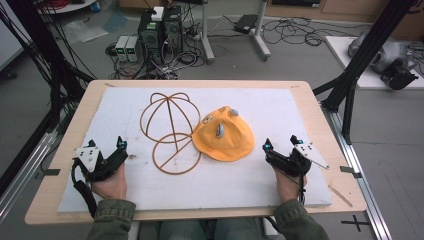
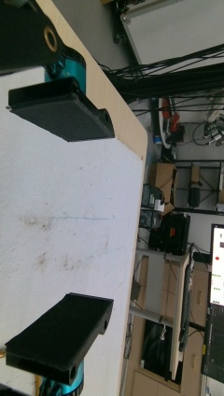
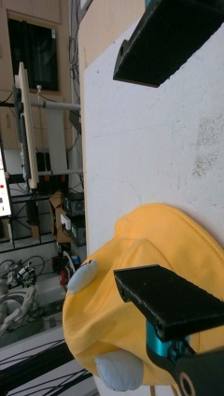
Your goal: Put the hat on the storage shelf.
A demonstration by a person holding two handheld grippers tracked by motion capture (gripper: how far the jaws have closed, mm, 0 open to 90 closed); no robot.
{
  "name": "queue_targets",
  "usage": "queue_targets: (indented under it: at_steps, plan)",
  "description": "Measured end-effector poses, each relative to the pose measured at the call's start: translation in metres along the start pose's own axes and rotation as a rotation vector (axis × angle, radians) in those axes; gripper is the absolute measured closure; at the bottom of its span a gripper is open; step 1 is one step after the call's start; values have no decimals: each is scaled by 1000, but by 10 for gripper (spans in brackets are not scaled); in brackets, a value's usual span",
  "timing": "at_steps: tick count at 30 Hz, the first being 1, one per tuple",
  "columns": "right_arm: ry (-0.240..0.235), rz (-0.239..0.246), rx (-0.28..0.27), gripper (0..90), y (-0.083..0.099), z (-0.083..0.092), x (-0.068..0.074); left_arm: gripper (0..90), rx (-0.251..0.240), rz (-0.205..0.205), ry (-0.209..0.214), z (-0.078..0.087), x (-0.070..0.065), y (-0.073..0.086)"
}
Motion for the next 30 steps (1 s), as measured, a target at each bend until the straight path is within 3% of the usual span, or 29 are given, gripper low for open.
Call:
queue_targets:
  at_steps: [18,24,25,30]
  plan:
    - [-18,-18,-14,54,-4,2,2,159,6,6,-4,-1,1,0]
    - [-103,15,-24,53,-27,-1,16,159,6,16,-2,-1,1,0]
    - [-147,33,9,53,-35,-5,24,159,9,19,3,-1,1,0]
    - [-229,105,99,54,-46,-19,37,160,9,21,7,-2,1,0]
Point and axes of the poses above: each handheld gripper's, and its own axes: z roughly backward along the jaws, y roughly out of its underside, x roughly to its left, the point moved 3 cm from there along -z, roughly forward along the jaws, and after that the axes turned 1 degree about -x, right-handed, at the moved point
